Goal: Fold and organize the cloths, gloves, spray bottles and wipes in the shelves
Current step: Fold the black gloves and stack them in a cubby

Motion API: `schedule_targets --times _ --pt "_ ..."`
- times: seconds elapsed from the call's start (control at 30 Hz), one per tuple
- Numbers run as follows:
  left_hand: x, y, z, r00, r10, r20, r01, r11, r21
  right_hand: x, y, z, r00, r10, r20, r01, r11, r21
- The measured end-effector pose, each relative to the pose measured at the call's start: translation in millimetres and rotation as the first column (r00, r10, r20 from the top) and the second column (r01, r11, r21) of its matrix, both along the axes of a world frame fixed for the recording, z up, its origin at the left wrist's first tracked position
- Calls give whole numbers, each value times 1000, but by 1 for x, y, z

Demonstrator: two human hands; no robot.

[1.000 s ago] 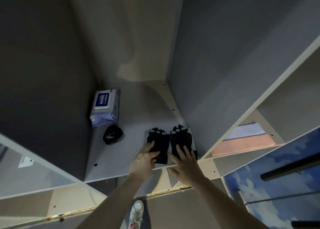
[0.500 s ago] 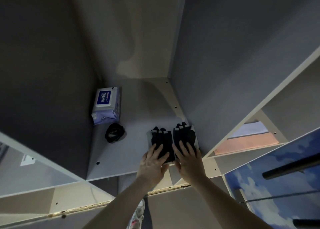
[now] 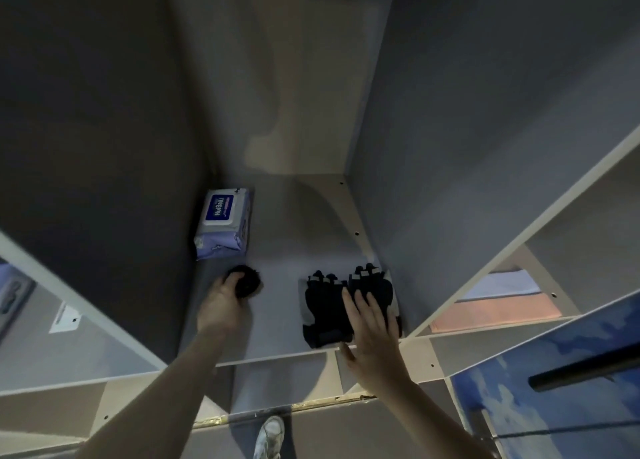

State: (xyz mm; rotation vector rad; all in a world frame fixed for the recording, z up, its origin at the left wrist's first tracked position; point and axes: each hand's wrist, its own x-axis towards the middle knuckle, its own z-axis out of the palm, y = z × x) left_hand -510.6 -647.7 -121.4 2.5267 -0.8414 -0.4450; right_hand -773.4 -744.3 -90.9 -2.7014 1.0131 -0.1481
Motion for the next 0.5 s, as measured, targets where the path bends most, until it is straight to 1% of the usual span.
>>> schedule_targets --times 0.07,0.1,0.13,0.17,0.2,0.23,0.27,0.3,0.33,0.43,0.5 --pt "4 5 -3 999 11 -45 -14 998 -59 1 9 9 999 17 35 -18 999 35" --pt "1 6 1 993 60 -102 -71 991 -111 2 13 13 996 21 81 -27 997 74" --pt "-5 5 9 969 122 -213 -162 970 -180 3 17 18 990 21 140 -37 992 117" --pt "-15 5 20 925 166 -343 -262 930 -258 5 20 22 978 3 206 -37 986 164" --pt "-26 6 32 867 166 -470 -347 878 -331 9 24 28 960 -39 277 -25 974 225" --pt "-39 7 46 811 125 -572 -407 823 -396 13 28 36 928 -110 356 -6 951 309" --pt "-52 11 61 769 60 -636 -432 782 -448 19 33 47 880 -185 437 -9 914 405" --pt "-65 15 77 748 -8 -664 -432 754 -495 24 40 58 824 -244 512 -40 875 482" --pt "-77 22 90 732 -66 -678 -430 727 -535 28 47 70 774 -279 569 -78 849 522" --pt "-105 45 131 681 -213 -700 -436 651 -622 34 69 102 707 -254 660 -181 837 516" --pt "-115 58 153 652 -284 -703 -419 637 -647 34 80 116 676 -243 696 -199 849 489"
